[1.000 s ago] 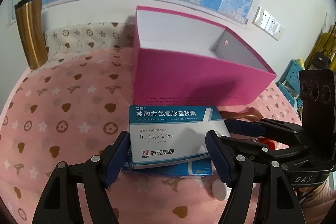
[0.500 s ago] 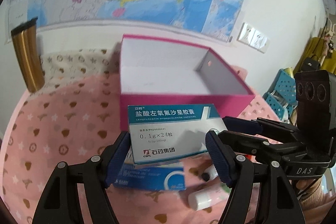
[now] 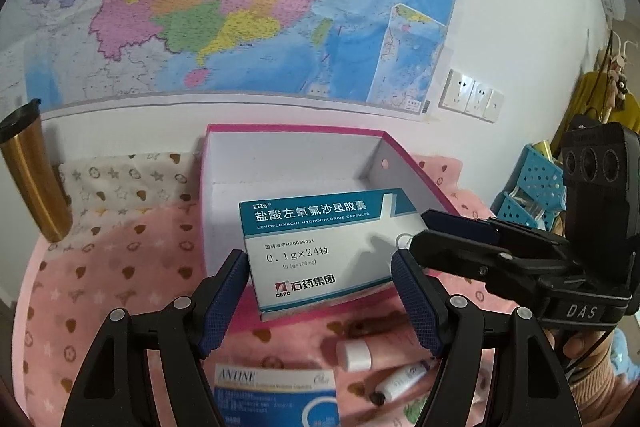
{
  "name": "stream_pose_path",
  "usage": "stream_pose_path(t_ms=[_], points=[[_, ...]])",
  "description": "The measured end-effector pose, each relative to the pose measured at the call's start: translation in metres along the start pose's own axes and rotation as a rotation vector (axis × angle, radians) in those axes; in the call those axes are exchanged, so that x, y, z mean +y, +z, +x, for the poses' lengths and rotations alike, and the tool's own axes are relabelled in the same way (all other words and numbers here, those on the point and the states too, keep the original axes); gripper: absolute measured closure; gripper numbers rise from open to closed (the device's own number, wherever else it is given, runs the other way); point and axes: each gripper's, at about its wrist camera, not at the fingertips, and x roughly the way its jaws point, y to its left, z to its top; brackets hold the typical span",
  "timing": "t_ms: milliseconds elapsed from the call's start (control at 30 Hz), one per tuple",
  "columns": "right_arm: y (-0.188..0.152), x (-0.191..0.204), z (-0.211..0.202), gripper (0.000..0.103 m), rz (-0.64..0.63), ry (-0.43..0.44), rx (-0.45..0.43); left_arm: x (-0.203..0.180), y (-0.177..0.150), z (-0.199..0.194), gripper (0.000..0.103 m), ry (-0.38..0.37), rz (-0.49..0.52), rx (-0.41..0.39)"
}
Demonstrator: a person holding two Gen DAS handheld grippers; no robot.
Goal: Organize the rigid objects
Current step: 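Carry the medicine box over the magenta box and release it inside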
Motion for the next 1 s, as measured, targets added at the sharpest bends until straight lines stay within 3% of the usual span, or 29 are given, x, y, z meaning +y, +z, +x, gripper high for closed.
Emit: stream_pose_path(t_ms=[600, 1000], points=[[0.017, -0.036, 0.051, 0.052, 0.091, 0.005, 0.063, 0.027, 0.011, 0.059, 0.029, 0.059, -0.038, 0.099], [0.012, -0.054, 0.079, 0.052, 0.171, 0.044, 0.147, 0.036, 0.012, 0.07, 0.029, 0.11, -0.062, 0.132]])
